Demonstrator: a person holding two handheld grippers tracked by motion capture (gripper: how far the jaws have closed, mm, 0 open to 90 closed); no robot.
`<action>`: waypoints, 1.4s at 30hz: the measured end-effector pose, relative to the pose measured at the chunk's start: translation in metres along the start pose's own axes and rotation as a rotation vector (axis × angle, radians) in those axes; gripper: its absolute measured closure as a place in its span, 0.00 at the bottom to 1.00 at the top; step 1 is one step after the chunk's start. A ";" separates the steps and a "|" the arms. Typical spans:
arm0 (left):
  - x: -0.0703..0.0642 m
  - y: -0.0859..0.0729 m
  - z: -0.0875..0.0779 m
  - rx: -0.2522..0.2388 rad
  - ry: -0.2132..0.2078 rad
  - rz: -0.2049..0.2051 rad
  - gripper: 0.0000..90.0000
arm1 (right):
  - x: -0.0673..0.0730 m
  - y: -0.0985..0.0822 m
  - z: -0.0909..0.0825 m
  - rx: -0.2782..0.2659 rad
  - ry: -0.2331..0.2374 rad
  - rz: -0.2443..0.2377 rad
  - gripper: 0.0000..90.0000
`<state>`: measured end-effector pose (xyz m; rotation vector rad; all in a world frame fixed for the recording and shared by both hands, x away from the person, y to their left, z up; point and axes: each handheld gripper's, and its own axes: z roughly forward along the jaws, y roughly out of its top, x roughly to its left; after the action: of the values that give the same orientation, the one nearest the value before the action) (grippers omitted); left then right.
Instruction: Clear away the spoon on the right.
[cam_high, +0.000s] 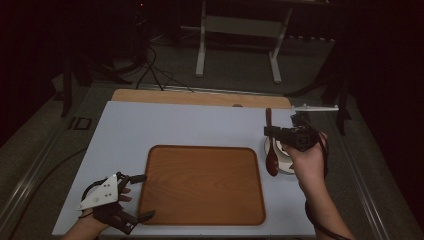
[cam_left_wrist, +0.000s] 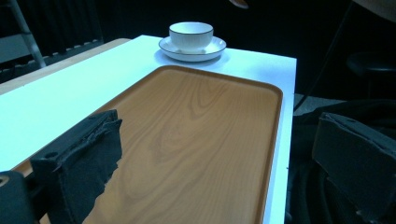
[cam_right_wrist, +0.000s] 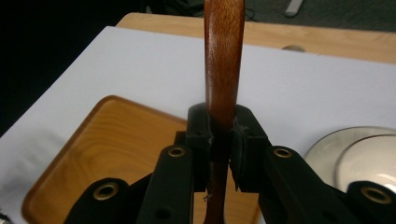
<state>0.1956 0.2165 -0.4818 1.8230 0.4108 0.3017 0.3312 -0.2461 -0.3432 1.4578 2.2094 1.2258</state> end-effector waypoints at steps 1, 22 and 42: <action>0.000 0.000 0.000 0.001 0.001 -0.003 0.03 | 0.002 -0.002 0.002 0.000 0.000 0.001 0.88; -0.003 0.002 0.000 -0.005 0.004 0.022 0.03 | 0.016 -0.062 0.054 0.094 0.044 0.122 0.88; -0.003 0.002 0.000 -0.003 -0.002 0.025 0.03 | 0.031 -0.113 0.102 0.170 -0.048 0.183 0.88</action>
<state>0.1932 0.2144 -0.4798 1.8267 0.3863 0.3173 0.3016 -0.1849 -0.4831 1.7695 2.2365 1.0633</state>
